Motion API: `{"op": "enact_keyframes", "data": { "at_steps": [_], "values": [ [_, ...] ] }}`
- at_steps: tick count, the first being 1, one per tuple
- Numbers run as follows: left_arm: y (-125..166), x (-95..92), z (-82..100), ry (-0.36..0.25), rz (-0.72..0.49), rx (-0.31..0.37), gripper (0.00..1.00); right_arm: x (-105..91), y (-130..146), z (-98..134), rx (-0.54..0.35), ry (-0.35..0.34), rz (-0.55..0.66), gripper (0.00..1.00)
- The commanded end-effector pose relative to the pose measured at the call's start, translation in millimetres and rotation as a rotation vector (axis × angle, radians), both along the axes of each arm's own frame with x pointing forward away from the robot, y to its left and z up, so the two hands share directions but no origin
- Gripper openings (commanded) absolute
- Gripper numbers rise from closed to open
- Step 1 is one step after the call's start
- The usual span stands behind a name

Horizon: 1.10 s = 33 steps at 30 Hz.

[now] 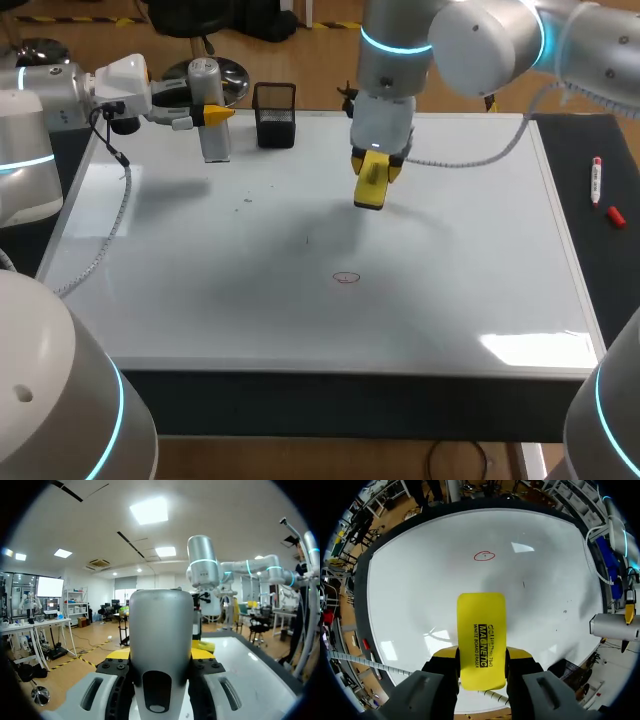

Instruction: Pick up the inspection probe, press it on each red-marked spot on the whiteboard one by one, put down the probe, pick up the eraser, and wipe off all the red marks.

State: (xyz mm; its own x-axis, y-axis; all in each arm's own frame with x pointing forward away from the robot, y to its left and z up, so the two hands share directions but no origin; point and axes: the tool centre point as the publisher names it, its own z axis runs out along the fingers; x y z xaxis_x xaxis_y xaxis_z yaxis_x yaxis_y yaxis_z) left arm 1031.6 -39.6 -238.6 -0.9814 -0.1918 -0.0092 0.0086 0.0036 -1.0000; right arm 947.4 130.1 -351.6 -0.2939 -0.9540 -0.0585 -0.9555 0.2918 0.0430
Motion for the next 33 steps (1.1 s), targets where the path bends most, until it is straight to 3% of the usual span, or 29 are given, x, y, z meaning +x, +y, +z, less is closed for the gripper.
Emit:
{"op": "enact_keyframes", "data": {
  "at_steps": [1,6,14,24,33],
  "values": [
    [-1,-0.7,0.6,-0.003,0.004,0.0,0.0,0.4,-1,-2,-0.002,-0.005,-0.008,0.0],
    [-1,-0.7,0.6,-0.003,0.004,0.0,0.0,21.2,-23,-5,0.002,0.008,-0.078,0.0],
    [-1,-0.7,0.6,-0.003,0.004,0.0,0.0,80.3,-80,1,-0.054,-0.003,-0.225,0.0],
    [-1,-0.7,0.6,-0.003,0.004,0.0,0.0,147.0,-145,-2,-0.041,0.062,-0.417,0.0],
    [-1,-0.7,0.6,-0.003,0.004,0.0,0.0,172.3,-185,-11,-0.008,0.1,-0.544,0.0]
  ]
}}
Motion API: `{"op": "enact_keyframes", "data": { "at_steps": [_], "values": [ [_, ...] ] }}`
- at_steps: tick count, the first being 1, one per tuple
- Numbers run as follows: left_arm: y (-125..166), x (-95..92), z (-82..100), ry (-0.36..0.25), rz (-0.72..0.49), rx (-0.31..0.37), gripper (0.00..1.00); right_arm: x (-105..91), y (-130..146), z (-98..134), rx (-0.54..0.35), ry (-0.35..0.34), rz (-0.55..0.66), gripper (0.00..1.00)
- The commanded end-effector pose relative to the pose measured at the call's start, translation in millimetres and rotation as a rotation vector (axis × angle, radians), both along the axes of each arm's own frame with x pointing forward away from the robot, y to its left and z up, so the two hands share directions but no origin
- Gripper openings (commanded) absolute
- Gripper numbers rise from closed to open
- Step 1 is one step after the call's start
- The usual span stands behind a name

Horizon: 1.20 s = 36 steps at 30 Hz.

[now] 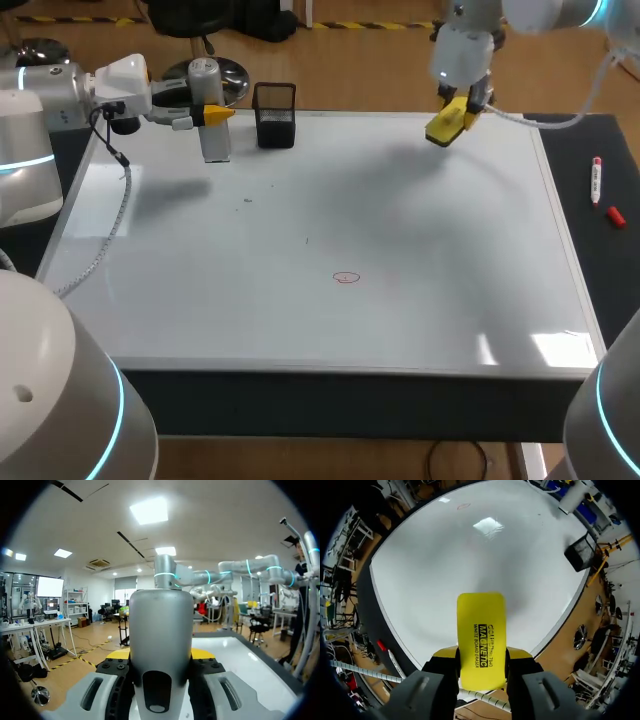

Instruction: Pick up the inspection probe, press it on each red-marked spot on the whiteboard one by one, put down the probe, pick up the eraser, and wipe off all the red marks.

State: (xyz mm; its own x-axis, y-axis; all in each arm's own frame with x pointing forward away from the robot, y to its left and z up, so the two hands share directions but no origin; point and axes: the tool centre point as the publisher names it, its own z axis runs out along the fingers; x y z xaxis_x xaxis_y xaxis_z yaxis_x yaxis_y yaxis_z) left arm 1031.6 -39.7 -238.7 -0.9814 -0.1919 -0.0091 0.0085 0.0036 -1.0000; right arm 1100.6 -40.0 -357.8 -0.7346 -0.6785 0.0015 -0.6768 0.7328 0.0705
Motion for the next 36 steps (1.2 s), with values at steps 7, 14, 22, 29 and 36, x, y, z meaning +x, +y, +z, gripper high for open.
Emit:
{"op": "enact_keyframes", "data": {
  "at_steps": [7,14,22,29,36],
  "values": [
    [-1,-0.7,0.7,-0.003,0.003,0.0,0.0,26.8,-26,-11,0.039,0.041,-0.044,0.0],
    [-1,-0.7,0.7,-0.003,0.003,0.0,0.0,27.2,-32,-11,0.037,0.039,-0.054,0.0],
    [-1,-0.7,0.7,-0.003,0.003,0.0,0.0,22.0,-34,-10,0.036,0.036,-0.065,0.0],
    [-1,-0.7,0.7,-0.003,0.003,0.0,0.0,22.0,-34,-10,0.036,0.036,-0.065,0.0],
    [-1,-0.7,0.7,-0.003,0.003,0.0,0.0,22.0,-34,-10,0.036,0.036,-0.065,0.0]
  ]
}}
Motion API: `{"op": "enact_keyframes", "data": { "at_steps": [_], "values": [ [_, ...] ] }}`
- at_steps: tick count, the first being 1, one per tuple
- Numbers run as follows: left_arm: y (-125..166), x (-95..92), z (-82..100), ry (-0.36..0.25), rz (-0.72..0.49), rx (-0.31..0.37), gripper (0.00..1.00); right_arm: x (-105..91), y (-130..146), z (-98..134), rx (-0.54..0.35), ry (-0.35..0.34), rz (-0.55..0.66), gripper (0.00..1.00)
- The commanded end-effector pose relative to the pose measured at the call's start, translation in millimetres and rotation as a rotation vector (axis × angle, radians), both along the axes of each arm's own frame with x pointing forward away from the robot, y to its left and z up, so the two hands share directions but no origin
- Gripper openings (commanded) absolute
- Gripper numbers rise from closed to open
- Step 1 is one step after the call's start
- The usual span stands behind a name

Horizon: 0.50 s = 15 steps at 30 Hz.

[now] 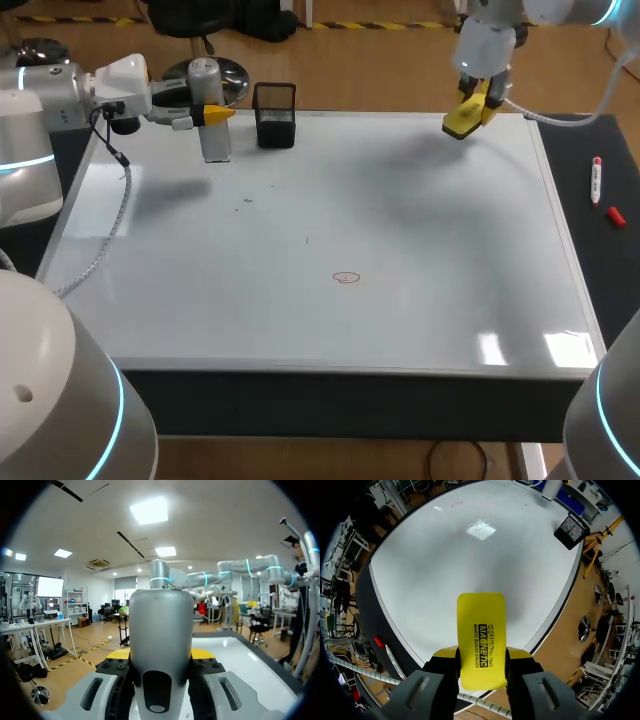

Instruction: Pick up the inspection probe, press it on each red-marked spot on the whiteboard one by one, put down the probe, pick up the eraser, and wipe off all the red marks.

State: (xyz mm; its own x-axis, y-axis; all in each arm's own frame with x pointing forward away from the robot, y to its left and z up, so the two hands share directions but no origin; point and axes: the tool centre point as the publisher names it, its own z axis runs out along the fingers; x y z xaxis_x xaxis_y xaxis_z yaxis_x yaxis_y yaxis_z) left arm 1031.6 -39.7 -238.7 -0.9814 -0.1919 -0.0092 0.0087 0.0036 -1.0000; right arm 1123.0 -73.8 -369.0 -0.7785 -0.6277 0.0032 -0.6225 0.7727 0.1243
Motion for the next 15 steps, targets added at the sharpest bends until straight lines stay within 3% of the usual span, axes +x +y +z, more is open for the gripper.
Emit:
{"op": "enact_keyframes", "data": {
  "at_steps": [1,5,6,14,15],
  "values": [
    [-1,-0.7,0.7,-0.003,0.003,0.0,0.0,-0.4,0,2,-0.004,-0.001,0.002,0.0],
    [-5,-4.8,4.3,-0.015,-0.011,0.019,0.0,-0.4,0,2,-0.004,-0.001,0.002,0.0],
    [-11,-10.6,7.4,-0.025,-0.023,0.04,0.0,-0.4,0,2,-0.004,-0.001,0.002,0.0],
    [-33,-65.5,16.7,-0.04,-0.102,-0.008,0.0,-0.4,0,2,-0.004,-0.001,0.002,0.0],
    [-36,-72.3,16.5,-0.046,-0.108,0.011,0.0,-0.4,0,2,-0.004,-0.001,0.002,0.0]
  ]
}}
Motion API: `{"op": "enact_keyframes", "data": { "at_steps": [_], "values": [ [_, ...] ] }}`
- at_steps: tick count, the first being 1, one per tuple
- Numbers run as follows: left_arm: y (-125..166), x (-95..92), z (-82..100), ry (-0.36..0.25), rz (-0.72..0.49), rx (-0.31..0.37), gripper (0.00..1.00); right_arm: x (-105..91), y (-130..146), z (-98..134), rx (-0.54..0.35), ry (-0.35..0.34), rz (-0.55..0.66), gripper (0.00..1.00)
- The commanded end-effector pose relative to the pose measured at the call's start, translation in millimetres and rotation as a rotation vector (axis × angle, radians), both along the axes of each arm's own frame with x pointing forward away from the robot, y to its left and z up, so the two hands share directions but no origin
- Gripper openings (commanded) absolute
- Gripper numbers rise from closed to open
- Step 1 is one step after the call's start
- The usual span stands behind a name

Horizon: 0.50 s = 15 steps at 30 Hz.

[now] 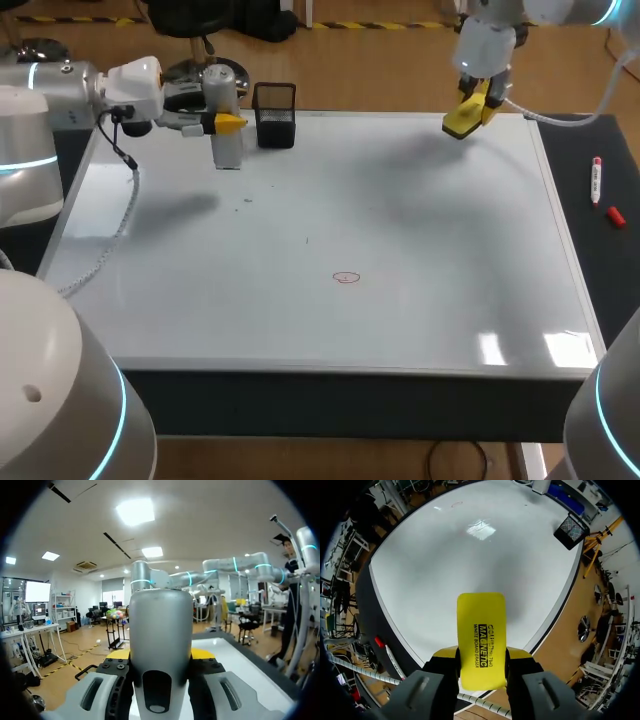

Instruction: Pick up the inspection probe, press it on each red-marked spot on the whiteboard one by one, put down the probe, pick up the eraser, and wipe off all the red marks.

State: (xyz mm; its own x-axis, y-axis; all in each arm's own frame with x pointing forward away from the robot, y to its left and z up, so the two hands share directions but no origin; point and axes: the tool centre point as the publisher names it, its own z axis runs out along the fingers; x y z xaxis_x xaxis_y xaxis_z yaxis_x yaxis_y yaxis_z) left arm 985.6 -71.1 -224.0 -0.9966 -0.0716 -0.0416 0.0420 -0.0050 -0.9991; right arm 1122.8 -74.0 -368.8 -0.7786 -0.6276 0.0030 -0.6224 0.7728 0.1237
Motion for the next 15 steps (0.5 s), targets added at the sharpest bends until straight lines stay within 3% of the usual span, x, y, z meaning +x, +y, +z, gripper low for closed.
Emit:
{"op": "enact_keyframes", "data": {
  "at_steps": [1,8,15],
  "values": [
    [-7,-32.1,0.8,-0.014,0.002,0.01,0.0,-0.2,0,1,-0.004,0.0,0.002,0.0],
    [-28,-85.4,-5.7,0.015,-0.063,-0.015,0.0,-0.2,0,1,-0.004,0.0,0.002,0.0],
    [-52,-123.8,-6.4,0.023,-0.128,-0.043,0.0,-0.2,0,1,-0.004,0.0,0.002,0.0]
  ]
}}
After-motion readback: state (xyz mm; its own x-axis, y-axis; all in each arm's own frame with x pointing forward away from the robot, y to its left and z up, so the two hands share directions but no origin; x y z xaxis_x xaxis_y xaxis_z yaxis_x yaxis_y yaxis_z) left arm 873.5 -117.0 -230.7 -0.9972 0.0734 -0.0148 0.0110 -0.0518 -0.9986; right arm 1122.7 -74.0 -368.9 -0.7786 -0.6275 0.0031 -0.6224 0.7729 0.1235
